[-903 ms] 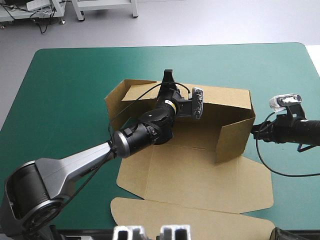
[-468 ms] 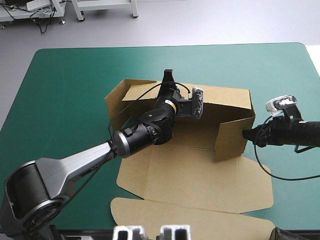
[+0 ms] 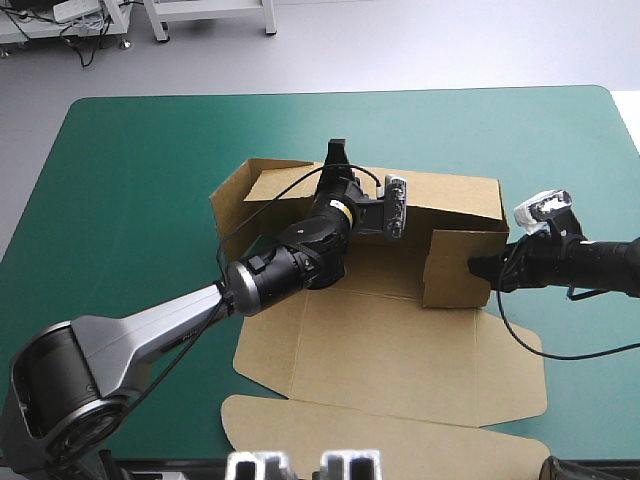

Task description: Fold the box

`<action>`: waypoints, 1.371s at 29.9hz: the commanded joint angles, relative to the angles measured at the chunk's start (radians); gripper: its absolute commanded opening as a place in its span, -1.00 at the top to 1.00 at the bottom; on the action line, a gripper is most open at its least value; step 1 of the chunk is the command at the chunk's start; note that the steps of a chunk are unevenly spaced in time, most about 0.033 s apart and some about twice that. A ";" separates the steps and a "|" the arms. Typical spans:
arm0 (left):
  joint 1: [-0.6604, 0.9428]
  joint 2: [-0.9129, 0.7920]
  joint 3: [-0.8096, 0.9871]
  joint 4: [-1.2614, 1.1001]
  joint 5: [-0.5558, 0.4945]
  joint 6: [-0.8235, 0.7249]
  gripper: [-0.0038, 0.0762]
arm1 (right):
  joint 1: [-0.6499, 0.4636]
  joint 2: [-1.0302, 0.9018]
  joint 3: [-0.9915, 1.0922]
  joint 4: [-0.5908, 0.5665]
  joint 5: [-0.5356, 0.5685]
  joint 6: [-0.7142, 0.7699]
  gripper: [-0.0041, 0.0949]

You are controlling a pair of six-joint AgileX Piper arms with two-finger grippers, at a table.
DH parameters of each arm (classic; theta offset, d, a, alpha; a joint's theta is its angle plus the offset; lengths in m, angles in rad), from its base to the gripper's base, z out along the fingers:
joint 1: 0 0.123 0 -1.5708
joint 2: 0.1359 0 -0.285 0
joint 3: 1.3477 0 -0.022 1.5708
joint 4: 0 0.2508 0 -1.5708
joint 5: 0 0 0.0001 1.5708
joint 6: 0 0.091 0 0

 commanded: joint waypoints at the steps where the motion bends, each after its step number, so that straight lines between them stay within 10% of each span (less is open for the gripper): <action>1: -0.012 -0.025 -0.001 -0.068 -0.024 -0.022 0.93 | 0.008 -0.011 -0.023 0.098 -0.075 -0.016 -0.22; 7: -0.012 -0.025 -0.001 -0.068 -0.035 -0.022 0.93 | 0.012 0.014 -0.023 0.177 -0.118 -0.072 -0.04; 15: -0.012 -0.025 -0.001 -0.072 -0.057 -0.022 0.93 | 0.018 0.054 -0.023 0.216 -0.126 -0.083 0.96; 24: -0.012 -0.025 -0.001 -0.061 -0.010 -0.048 0.88 | 0.020 0.054 -0.023 0.158 -0.123 -0.095 0.92; 35: -0.012 -0.025 -0.001 0.032 -0.065 -0.151 -0.34 | 0.020 0.054 -0.023 0.146 -0.120 -0.086 0.92; 41: -0.012 -0.025 -0.001 0.035 -0.069 -0.238 -0.33 | 0.020 0.054 -0.023 0.139 -0.119 -0.086 0.92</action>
